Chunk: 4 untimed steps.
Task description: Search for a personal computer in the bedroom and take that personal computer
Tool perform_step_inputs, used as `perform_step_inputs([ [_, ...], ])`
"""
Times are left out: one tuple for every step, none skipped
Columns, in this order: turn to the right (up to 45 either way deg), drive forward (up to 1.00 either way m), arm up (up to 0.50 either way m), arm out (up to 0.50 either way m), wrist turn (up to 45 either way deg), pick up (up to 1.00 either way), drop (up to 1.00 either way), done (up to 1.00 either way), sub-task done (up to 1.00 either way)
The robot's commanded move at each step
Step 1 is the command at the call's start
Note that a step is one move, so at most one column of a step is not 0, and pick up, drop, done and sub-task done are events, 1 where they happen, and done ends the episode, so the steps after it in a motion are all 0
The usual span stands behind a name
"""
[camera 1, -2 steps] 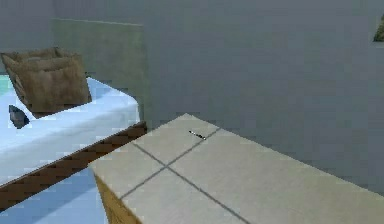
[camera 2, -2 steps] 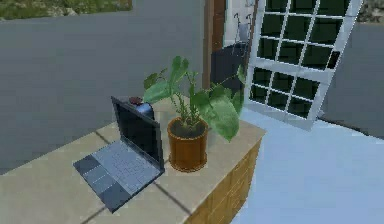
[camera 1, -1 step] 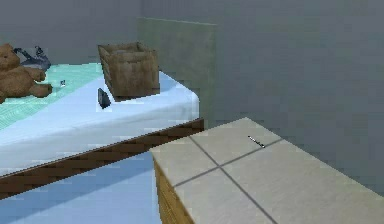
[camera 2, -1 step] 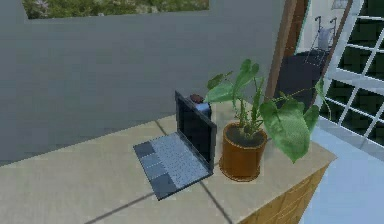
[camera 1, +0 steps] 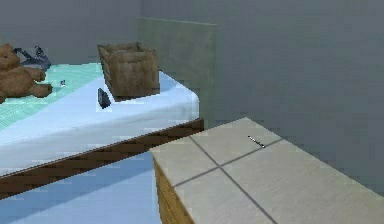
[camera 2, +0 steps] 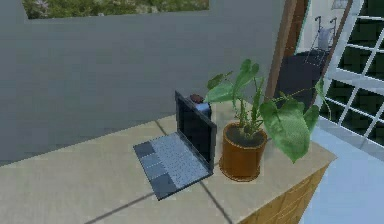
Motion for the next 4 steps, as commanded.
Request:
perform_step_inputs([
  [0.0, 0.0, 0.32, 0.0, 0.0, 0.0, 0.0, 0.0, 0.0],
  [0.0, 0.0, 0.0, 0.22, 0.0, 0.0, 0.0, 0.0, 0.0],
  [0.0, 0.0, 0.0, 0.0, 45.0, 0.0, 0.0, 0.0, 0.0],
  [0.0, 0.0, 0.0, 0.0, 45.0, 0.0, 0.0, 0.0, 0.0],
])
